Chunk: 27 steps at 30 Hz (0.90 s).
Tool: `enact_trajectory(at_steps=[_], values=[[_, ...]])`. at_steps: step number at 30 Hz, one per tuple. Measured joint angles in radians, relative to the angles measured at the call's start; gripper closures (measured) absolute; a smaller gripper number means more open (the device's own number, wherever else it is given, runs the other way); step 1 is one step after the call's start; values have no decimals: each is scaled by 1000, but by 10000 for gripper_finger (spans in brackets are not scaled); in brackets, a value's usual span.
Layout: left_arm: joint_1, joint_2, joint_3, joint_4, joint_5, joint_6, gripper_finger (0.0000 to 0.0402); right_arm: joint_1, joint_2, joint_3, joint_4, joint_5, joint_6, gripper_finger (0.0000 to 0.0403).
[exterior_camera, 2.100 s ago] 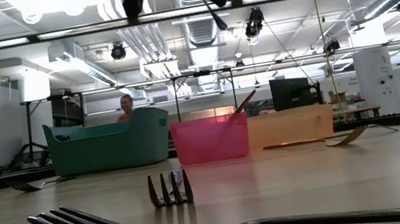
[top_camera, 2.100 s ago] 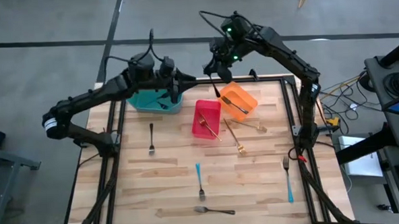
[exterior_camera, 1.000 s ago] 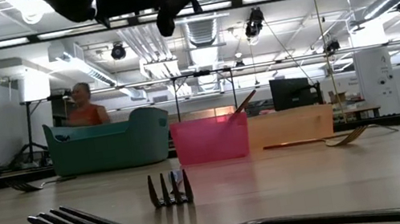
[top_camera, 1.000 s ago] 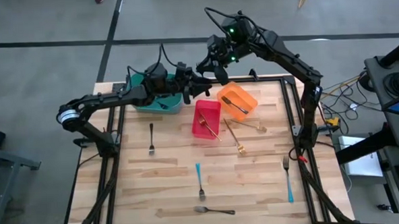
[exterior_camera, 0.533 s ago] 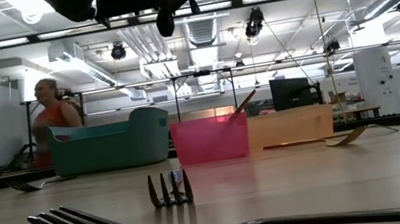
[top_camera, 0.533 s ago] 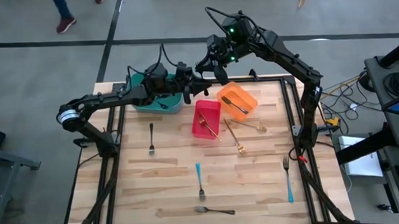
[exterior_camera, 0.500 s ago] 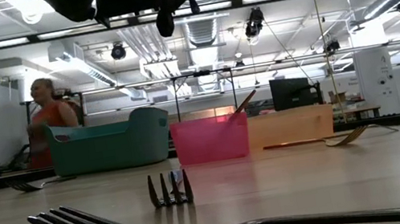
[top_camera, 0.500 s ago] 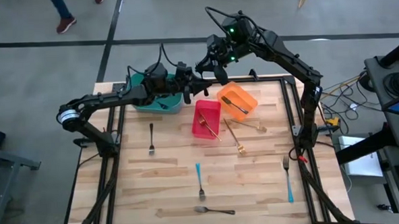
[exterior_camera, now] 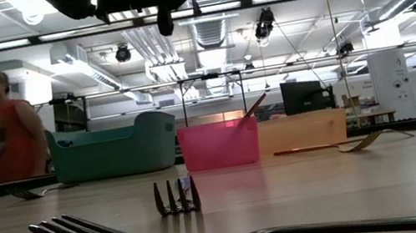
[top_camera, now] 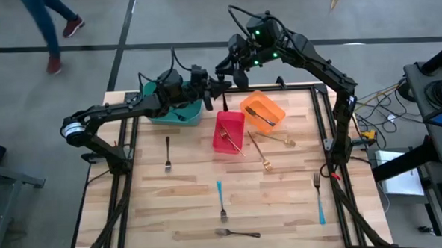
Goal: Sort silverware by color (type)
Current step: Put the black fork into the orange bin
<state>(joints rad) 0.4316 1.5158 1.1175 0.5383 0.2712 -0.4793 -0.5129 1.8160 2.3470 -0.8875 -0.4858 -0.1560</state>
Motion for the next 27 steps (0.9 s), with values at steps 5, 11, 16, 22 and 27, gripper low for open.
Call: enact_trajectory(at_steps=[5, 11, 16, 22, 27], values=[[0, 0, 0, 0, -28, 3, 401, -2, 0, 0, 19, 78, 32, 285], [0, -7, 0, -5, -80, 27, 401, -3, 0, 0, 37, 127, 33, 237], [0, -19, 0, -25, -157, 46, 401, -2, -4, 2, 41, 216, 52, 220], [0, -40, 0, -93, -239, 73, 401, -5, -8, 7, 49, 260, 86, 216], [0, -48, 0, -96, -285, 80, 401, -5, -9, 8, 71, 260, 99, 216]])
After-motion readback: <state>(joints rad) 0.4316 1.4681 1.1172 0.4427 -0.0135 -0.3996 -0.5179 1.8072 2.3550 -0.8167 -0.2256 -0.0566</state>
